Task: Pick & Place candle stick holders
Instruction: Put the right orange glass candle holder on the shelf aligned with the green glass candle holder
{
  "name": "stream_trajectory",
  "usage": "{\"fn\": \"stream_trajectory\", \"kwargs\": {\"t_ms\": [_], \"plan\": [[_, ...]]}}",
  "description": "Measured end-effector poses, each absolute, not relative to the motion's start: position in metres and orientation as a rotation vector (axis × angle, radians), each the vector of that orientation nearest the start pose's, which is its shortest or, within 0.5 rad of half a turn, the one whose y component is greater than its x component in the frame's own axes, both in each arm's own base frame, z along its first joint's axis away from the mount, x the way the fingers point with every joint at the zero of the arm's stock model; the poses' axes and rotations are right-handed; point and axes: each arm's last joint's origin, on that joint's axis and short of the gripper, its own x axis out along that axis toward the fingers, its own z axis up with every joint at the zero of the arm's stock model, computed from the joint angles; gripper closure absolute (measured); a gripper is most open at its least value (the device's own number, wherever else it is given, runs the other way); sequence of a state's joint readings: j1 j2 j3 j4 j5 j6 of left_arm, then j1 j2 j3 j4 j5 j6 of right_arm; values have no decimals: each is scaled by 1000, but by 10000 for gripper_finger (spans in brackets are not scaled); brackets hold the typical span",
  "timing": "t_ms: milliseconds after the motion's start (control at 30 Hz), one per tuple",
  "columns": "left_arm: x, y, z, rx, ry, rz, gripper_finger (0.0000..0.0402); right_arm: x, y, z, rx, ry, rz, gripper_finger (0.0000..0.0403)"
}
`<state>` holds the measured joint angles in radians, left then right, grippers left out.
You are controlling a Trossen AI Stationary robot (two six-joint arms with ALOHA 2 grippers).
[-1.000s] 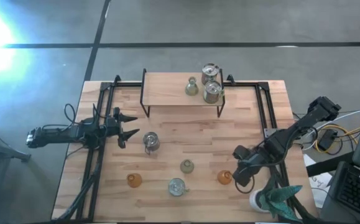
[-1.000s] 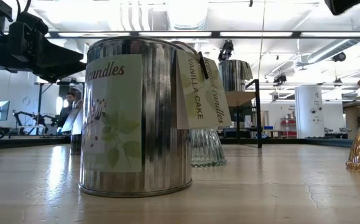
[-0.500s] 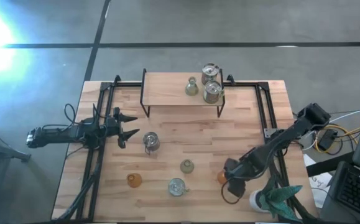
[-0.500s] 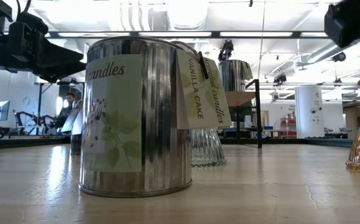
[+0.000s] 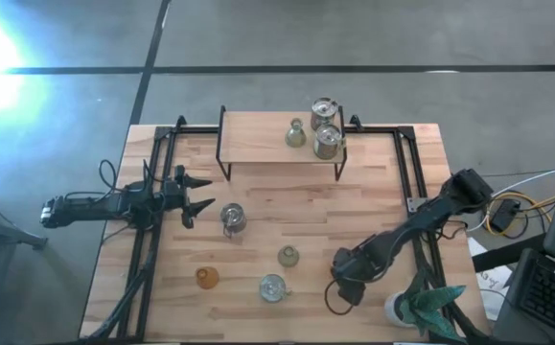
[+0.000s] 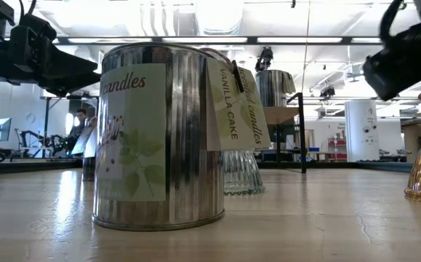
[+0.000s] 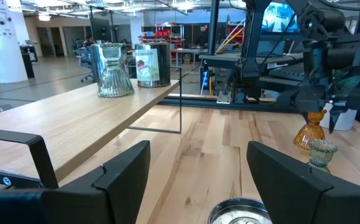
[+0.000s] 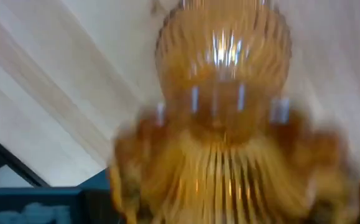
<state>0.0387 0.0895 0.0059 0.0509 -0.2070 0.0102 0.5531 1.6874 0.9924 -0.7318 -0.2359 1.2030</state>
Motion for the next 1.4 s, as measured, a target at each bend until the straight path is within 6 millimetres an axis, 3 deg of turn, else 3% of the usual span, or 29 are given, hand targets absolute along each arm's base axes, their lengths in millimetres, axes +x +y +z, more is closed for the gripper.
{"fn": "stream_trajectory", "kwargs": {"t_ms": [367,900,1167,1400], "plan": [[102,10,163,13,34,246,128,263,130,164,713,1448,-357,224],[102,10,163,13,34,246,128,291,62,164,672,1259,-531,228],[102,10,163,13,34,246,128,295,54,166,664,1216,-551,207],[102,10,163,13,34,246,128,305,55,179,673,1165,-539,190]]}}
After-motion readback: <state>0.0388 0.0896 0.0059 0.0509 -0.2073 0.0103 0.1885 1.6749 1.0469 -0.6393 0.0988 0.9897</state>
